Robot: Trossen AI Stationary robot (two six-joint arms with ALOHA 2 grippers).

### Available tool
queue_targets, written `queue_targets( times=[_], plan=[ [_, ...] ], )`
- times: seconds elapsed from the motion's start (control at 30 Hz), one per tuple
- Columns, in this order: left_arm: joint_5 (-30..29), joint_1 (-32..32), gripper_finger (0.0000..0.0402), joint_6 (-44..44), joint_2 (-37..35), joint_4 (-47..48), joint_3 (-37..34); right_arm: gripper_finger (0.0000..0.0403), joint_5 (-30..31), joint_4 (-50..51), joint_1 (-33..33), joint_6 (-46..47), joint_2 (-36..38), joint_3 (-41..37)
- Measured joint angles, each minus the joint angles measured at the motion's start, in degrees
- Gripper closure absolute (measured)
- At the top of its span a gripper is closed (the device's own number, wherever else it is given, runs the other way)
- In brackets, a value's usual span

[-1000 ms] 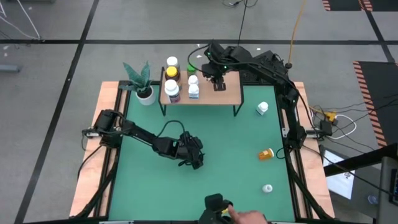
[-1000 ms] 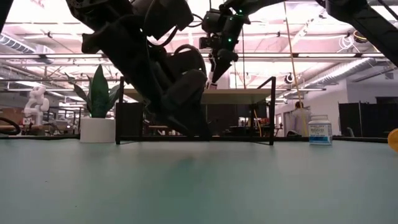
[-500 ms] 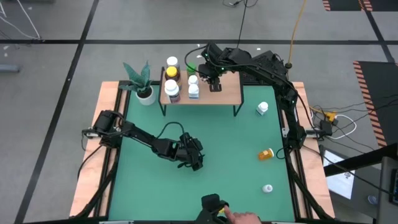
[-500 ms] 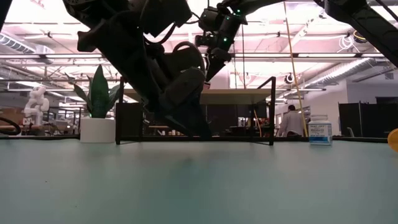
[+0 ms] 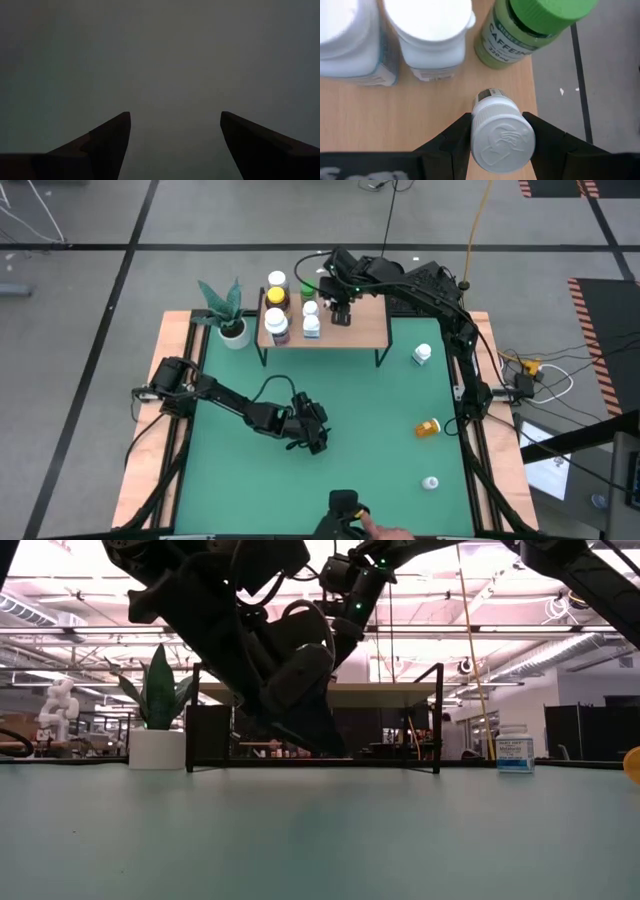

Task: Pick and place medicine bottles onto shelf by color
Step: Put the black white pill bottle on the shelf

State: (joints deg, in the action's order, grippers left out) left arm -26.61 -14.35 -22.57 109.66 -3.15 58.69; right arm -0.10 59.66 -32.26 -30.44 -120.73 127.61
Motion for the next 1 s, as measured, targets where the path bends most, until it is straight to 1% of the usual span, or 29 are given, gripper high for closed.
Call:
queue_targets(
  times=[0.53,0.63,0.7,0.83,1.0],
  plan=[
    [-0.5,0.3,0.0089,-0.1,0.0,0.1,0.0,0.0247,-0.2,0.4,-1.9,2.2,0.0,0.0],
    [-0.5,0.6,0.0089,-0.1,0.0,0.2,0.0,0.0247,-2.2,0.1,-2.3,3.0,0.0,-0.1],
    [-0.6,0.6,0.0089,0.0,0.0,0.5,0.0,0.0247,-3.3,-1.4,-2.4,3.2,0.0,-0.9],
    [-0.6,0.5,0.0089,0.2,0.0,0.9,0.0,0.0247,-3.2,-1.5,-2.9,3.2,0.0,-1.4],
    [-0.7,0.6,0.0089,0.5,0.0,1.2,0.0,0.0246,-3.0,-3.7,-3.1,2.1,0.1,-3.9]
  ],
)
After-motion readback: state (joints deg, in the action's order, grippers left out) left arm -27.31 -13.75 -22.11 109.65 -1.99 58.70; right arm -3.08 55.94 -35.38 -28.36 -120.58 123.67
